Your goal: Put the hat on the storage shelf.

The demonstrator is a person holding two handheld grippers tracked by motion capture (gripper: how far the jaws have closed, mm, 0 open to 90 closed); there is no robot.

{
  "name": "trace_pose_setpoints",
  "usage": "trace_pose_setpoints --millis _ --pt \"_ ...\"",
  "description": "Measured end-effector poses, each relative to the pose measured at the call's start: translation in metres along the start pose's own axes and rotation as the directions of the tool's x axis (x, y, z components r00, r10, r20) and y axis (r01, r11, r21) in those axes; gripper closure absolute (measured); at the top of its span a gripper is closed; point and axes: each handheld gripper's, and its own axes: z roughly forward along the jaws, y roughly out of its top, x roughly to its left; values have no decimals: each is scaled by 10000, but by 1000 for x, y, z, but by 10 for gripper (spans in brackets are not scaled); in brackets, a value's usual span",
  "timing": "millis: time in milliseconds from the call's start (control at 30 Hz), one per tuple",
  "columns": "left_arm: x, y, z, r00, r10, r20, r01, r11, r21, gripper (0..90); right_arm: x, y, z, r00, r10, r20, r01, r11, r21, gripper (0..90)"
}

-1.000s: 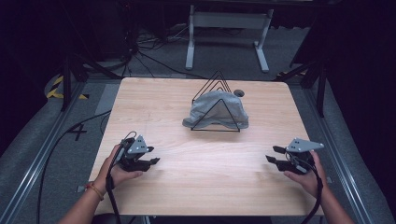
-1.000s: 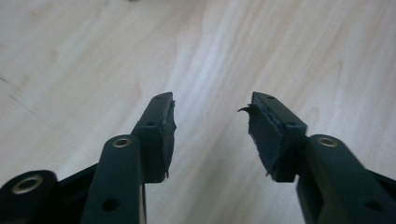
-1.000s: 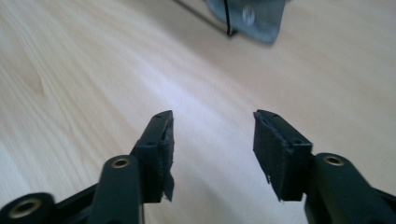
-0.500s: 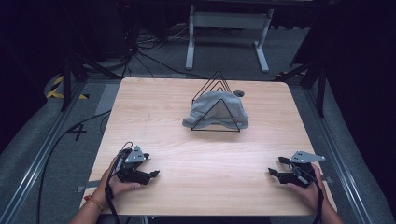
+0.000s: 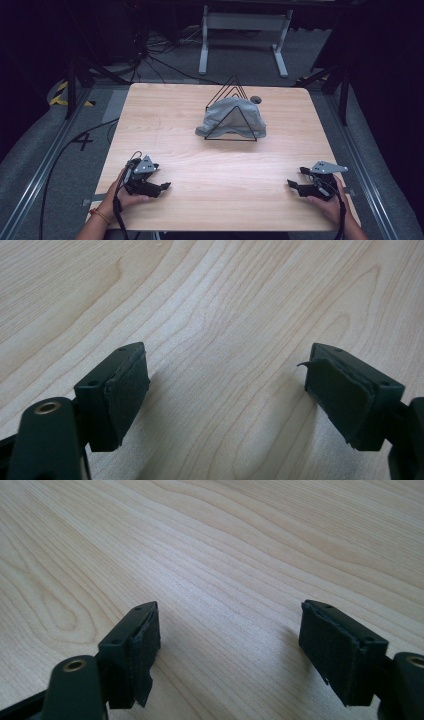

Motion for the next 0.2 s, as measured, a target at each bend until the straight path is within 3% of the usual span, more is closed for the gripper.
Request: trace_pose_setpoints --millis 200 --pt "0 0 0 10000 -37 23 38 10000 -13 175 0 0 0 10000 2 33 -2 10000 11 242"
